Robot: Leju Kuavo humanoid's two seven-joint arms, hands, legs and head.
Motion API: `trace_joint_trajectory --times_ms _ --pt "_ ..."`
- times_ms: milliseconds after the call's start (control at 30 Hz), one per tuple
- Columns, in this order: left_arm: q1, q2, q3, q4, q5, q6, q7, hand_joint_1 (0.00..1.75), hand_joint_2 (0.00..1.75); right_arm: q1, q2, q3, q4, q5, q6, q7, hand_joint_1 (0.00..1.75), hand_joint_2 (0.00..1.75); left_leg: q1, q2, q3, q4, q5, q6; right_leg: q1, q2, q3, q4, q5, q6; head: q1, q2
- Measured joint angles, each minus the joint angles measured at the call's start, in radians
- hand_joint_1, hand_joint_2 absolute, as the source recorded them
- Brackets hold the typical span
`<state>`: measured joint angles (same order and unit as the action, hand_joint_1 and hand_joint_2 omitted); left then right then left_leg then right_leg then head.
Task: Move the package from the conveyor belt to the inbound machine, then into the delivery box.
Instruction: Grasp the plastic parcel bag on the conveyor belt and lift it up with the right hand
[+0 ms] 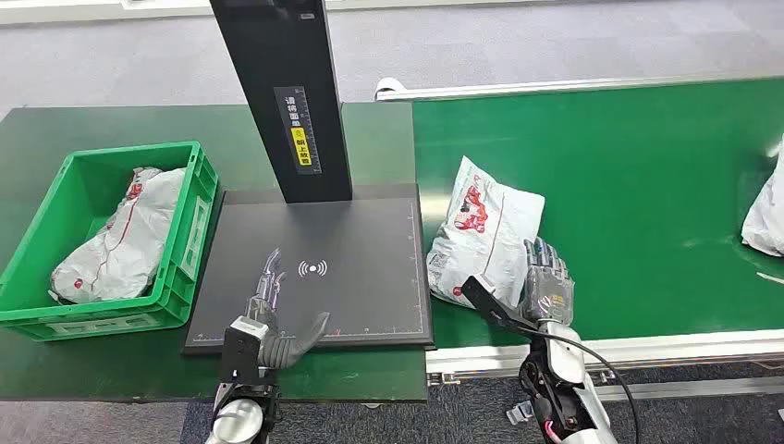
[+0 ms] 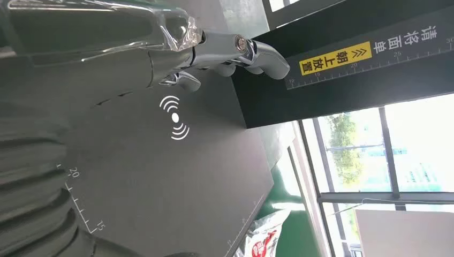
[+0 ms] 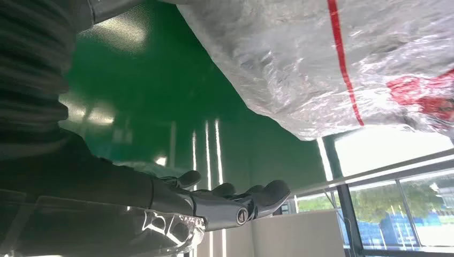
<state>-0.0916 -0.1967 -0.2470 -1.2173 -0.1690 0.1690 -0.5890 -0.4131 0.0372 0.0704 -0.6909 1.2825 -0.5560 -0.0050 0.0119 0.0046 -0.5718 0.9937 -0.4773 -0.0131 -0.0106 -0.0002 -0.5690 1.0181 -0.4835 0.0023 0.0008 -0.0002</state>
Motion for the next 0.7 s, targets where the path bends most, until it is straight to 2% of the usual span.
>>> trace_joint_trajectory --times_ms 267,567,700 --pt "0.0 0.003 -0.014 0.0 0.01 -0.008 0.0 0.0 1.75 -0.089 -0.02 -0.012 0.129 0.02 0.018 0.011 0.0 1.75 0.0 0.0 0.0 0.0 0.0 0.0 0.0 0.0 0.0 0.0 0.0 0.0 0.0 0.0" --pt "-0.001 0.006 -0.025 0.0 0.011 -0.01 0.0 0.0 1.75 -0.126 -0.029 -0.017 0.196 0.018 0.022 0.012 0.0 1.75 0.0 0.0 0.0 0.0 0.0 0.0 0.0 0.0 0.0 0.0 0.0 0.0 0.0 0.0" --pt "-0.001 0.008 -0.028 0.0 0.015 -0.01 -0.005 0.0 1.75 -0.148 -0.033 -0.044 0.23 -0.056 0.072 -0.041 0.0 1.75 0.0 0.0 0.0 0.0 0.0 0.0 0.0 0.0 0.0 0.0 0.0 0.0 0.0 0.0"
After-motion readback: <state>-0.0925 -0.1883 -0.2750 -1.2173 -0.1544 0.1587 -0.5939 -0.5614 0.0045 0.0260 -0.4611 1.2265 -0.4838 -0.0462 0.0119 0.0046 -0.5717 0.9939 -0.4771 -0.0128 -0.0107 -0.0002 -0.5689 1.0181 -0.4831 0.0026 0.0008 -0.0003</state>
